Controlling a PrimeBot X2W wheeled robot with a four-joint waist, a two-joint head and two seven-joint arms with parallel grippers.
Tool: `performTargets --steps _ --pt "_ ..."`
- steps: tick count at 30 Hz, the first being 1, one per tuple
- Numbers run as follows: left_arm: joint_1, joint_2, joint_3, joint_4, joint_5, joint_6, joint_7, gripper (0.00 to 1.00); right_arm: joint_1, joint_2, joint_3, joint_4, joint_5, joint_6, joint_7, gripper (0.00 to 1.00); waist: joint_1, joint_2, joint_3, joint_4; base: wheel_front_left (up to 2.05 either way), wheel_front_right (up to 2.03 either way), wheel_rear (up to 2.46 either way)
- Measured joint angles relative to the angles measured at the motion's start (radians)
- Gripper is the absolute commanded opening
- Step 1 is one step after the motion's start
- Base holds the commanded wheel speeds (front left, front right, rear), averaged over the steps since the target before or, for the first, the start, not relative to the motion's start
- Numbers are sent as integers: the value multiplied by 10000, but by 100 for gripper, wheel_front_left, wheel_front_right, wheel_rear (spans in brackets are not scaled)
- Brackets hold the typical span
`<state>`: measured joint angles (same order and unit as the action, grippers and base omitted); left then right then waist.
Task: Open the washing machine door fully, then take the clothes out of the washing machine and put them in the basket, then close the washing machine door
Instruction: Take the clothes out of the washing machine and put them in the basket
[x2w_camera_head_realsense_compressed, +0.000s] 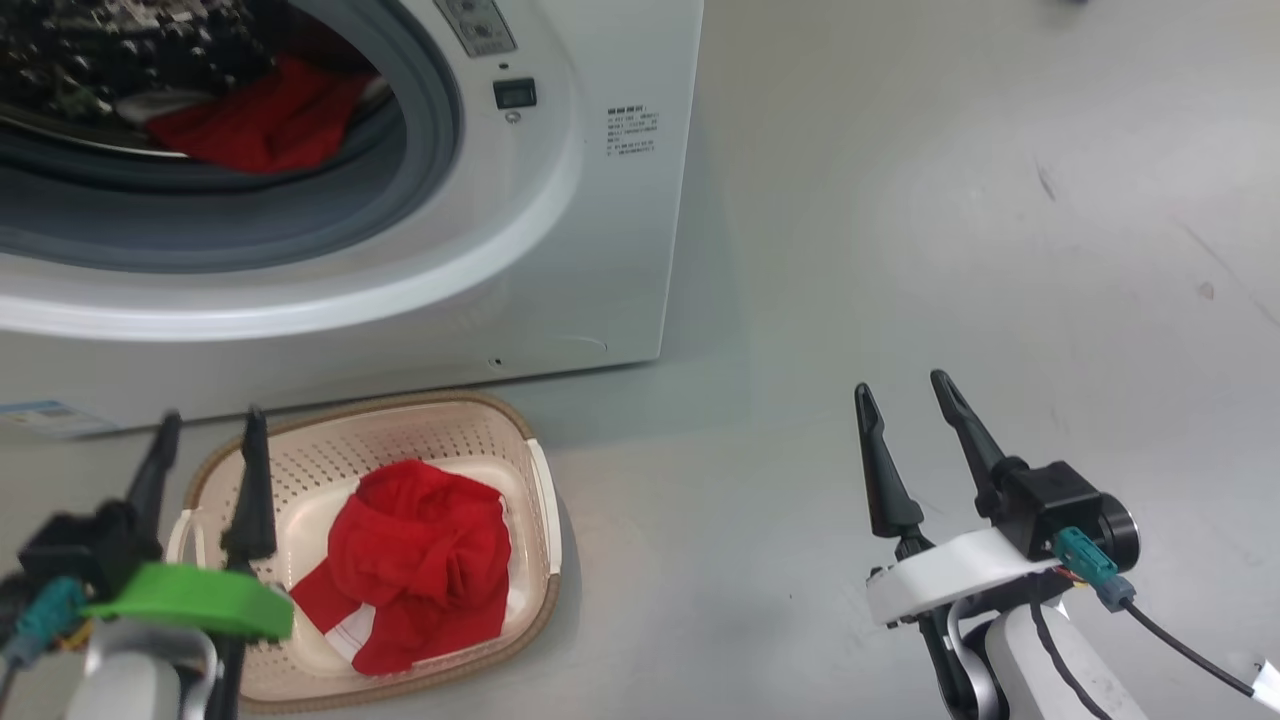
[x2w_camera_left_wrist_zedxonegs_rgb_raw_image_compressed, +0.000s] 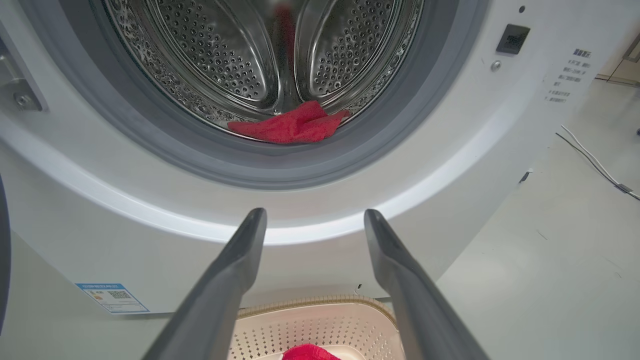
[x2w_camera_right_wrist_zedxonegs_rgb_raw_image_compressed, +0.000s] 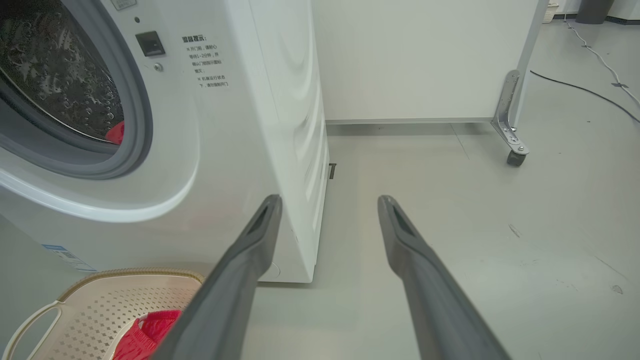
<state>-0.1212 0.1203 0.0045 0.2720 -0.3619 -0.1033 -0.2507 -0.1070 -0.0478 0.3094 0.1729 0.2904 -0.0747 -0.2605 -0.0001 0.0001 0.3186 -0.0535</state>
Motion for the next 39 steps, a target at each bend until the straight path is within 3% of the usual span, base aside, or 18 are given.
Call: performTargets --steps 14,29,39 --pt "-2946 1055 117 301 -274 -138 577 100 -1032 -15 729 -178 174 -247 0 100 1 0 1501 -327 0 0 0" --pt "-6434 2111 148 1396 -752 -173 2291 100 -1661 -23 1383 -376 545 -424 0 100 1 0 2908 -1068 0 0 0" --pt "-7891 2545 144 2301 -1135 -180 3262 100 -2103 -21 1772 -487 784 -439 -2 100 2 0 3751 -1504 0 0 0"
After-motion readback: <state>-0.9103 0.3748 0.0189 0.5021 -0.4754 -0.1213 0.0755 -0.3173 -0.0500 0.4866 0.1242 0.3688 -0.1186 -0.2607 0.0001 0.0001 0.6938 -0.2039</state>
